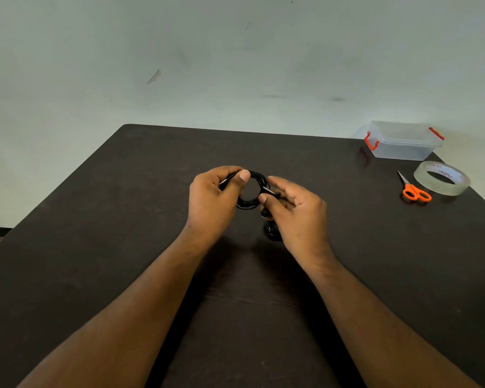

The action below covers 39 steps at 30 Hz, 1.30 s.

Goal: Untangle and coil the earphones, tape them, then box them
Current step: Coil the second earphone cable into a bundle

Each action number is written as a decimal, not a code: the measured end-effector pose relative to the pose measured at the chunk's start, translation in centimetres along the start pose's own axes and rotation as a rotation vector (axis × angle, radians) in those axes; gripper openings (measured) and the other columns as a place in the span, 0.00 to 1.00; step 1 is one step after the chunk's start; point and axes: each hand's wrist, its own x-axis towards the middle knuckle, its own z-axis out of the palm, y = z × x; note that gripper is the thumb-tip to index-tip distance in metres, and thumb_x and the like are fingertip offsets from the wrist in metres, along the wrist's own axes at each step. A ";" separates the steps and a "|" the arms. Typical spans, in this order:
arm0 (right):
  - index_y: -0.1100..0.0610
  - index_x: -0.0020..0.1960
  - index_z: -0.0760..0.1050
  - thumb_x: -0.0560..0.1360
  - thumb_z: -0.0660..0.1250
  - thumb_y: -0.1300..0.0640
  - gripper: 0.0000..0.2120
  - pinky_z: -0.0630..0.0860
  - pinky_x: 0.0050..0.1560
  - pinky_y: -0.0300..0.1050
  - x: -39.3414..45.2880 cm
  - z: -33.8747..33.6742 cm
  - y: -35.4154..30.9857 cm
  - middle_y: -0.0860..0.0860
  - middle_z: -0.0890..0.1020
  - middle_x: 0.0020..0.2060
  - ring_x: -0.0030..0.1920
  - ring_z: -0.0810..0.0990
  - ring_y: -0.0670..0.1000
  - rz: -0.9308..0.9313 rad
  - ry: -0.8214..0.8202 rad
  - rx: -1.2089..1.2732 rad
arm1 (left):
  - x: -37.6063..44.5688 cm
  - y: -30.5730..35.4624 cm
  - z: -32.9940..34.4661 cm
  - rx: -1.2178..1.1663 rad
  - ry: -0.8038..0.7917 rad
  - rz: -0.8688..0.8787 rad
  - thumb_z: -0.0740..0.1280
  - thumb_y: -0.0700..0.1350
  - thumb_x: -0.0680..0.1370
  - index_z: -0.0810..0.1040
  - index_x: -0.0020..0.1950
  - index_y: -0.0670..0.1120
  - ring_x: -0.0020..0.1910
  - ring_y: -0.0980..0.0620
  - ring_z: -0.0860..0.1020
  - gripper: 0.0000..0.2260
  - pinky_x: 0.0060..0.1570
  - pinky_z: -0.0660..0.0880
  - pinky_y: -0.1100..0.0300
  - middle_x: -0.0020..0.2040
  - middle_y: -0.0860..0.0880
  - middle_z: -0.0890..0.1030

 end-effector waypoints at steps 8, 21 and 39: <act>0.58 0.59 0.80 0.74 0.71 0.62 0.13 0.83 0.42 0.46 -0.3 0.1 -0.3 0.48 0.86 0.47 0.41 0.85 0.44 0.009 0.010 0.012 | 0.2 0.2 -0.5 -0.077 0.035 -0.054 0.69 0.44 0.78 0.83 0.47 0.50 0.32 0.60 0.78 0.03 0.36 0.78 0.58 0.31 0.53 0.80; 0.54 0.65 0.77 0.72 0.73 0.62 0.21 0.77 0.60 0.40 1.4 2.3 -1.2 0.48 0.83 0.55 0.55 0.81 0.42 -0.014 -0.049 -0.094 | 1.1 -0.5 -1.8 -0.170 -0.079 -0.318 0.68 0.42 0.79 0.82 0.52 0.42 0.30 0.53 0.75 0.06 0.32 0.78 0.60 0.34 0.47 0.80; 0.48 0.51 0.81 0.76 0.62 0.53 0.10 0.80 0.46 0.52 5.3 4.6 -0.2 0.47 0.82 0.44 0.45 0.81 0.50 -0.110 -0.680 -0.906 | 1.5 -3.6 -3.0 0.842 -0.201 -0.227 0.68 0.50 0.75 0.81 0.51 0.49 0.53 0.47 0.75 0.08 0.48 0.76 0.52 0.54 0.49 0.75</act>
